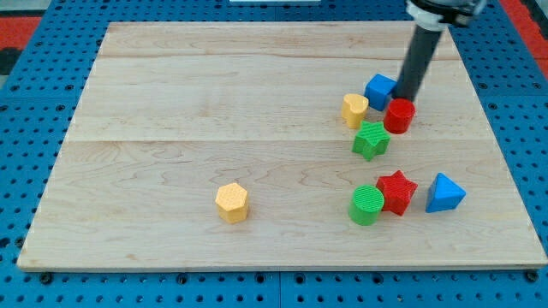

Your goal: Slightly move the blue cube above the yellow hexagon

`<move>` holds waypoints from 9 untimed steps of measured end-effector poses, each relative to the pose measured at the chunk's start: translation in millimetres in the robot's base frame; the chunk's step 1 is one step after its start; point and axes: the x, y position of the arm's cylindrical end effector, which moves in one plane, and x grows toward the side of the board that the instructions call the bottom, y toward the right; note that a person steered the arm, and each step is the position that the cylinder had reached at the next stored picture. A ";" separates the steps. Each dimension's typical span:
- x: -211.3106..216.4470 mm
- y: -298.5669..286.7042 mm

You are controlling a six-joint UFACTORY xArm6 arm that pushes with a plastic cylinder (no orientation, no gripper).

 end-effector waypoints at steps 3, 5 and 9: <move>-75.4 -56.3; 5.0 -145.3; 81.6 -225.0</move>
